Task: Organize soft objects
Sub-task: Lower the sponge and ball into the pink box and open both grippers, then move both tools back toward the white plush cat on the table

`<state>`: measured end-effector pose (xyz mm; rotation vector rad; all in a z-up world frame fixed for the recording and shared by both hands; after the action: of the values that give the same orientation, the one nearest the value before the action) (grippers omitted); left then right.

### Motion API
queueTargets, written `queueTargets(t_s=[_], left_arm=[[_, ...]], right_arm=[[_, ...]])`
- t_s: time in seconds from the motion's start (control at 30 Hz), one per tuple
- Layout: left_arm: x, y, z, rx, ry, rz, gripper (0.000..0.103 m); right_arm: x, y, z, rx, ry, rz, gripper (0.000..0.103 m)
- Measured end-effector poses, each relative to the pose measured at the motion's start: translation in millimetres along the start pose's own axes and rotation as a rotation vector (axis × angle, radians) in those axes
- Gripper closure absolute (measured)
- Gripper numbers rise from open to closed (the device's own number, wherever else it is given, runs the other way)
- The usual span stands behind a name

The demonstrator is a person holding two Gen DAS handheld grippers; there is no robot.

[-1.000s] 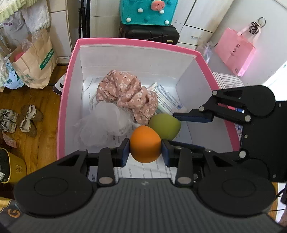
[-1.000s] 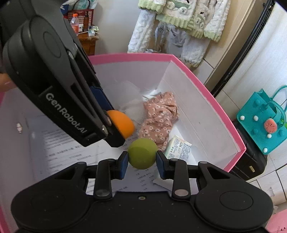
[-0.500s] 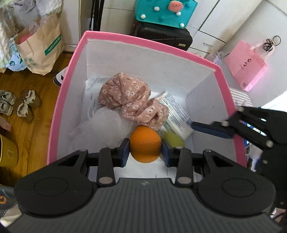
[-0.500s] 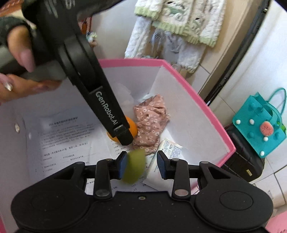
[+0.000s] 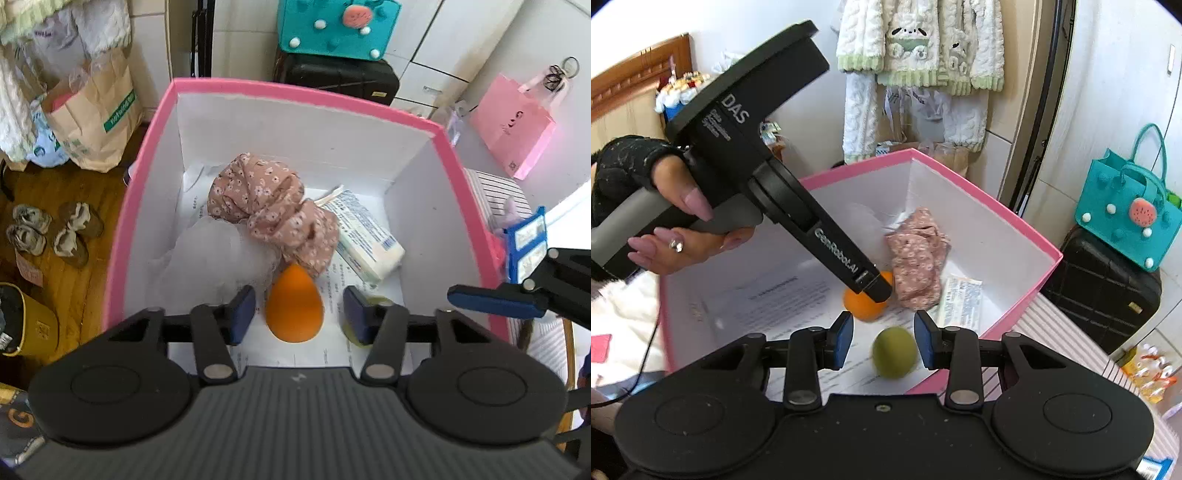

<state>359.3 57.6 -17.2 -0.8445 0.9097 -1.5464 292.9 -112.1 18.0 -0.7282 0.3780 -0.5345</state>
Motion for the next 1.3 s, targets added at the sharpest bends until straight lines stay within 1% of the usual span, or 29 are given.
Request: queueTargets(t_s=[0.2, 0.3, 0.4, 0.5, 0.67, 0.83, 0.93, 1.03, 1.13, 1.23, 1.3], left_arm=[[1.0, -37.1, -14.0, 0.062, 0.049, 0.011, 0.044], [2.1, -58.0, -23.4, 0.101, 0.069, 0.008, 0.042], [2.1, -77.7, -34.4, 0.138, 0.088, -0.001, 0.040], [4.8, -97.8, -46.0, 0.179, 0.117, 0.009, 0.039], [9.1, -128.2, -62.8, 0.224, 0.155, 0.021, 0.037], [15.1, -161.4, -84.2, 0.296, 0.206, 0.048, 0.029], [17.8, -176.4, -98.8, 0.328, 0.233, 0.055, 0.025], [21.9, -188.4, -112.4, 0.348, 0.258, 0.056, 0.023], [25.9, -198.4, -125.0, 0.350, 0.281, 0.055, 0.023], [31.0, -204.7, -134.7, 0.344, 0.297, 0.051, 0.022], [34.5, -208.3, -139.7, 0.344, 0.306, 0.054, 0.022]], right_arm=[[-8.9, -17.1, -8.4, 0.038, 0.083, 0.051, 0.061], [-14.4, -26.8, -11.4, 0.057, 0.108, 0.054, 0.060], [-21.8, -37.6, -14.3, 0.079, 0.112, 0.046, 0.059], [-30.2, -48.2, -16.2, 0.096, 0.119, 0.052, 0.059], [-48.4, -67.2, -20.3, 0.117, 0.115, 0.045, 0.058], [-69.8, -91.3, -26.7, 0.145, 0.108, 0.037, 0.058], [-79.9, -105.4, -31.3, 0.160, 0.117, 0.030, 0.055], [-90.6, -118.3, -36.4, 0.171, 0.124, 0.025, 0.054], [-99.6, -129.9, -42.3, 0.184, 0.132, 0.017, 0.054], [-107.2, -140.1, -48.8, 0.198, 0.120, -0.005, 0.051], [-113.1, -146.5, -54.0, 0.210, 0.112, -0.020, 0.047]])
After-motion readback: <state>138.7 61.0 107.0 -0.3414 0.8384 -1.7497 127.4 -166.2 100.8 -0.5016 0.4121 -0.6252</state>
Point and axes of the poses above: each gripper's, at about its wrist camera, not at the fingertips, and y roughly the way its jaws point, x to its right, z to its top, the point moved 1 cm from there along y, roughly the way its jaws point, and after that the axes turned 11 degrees about z, right-handed, at the moved point
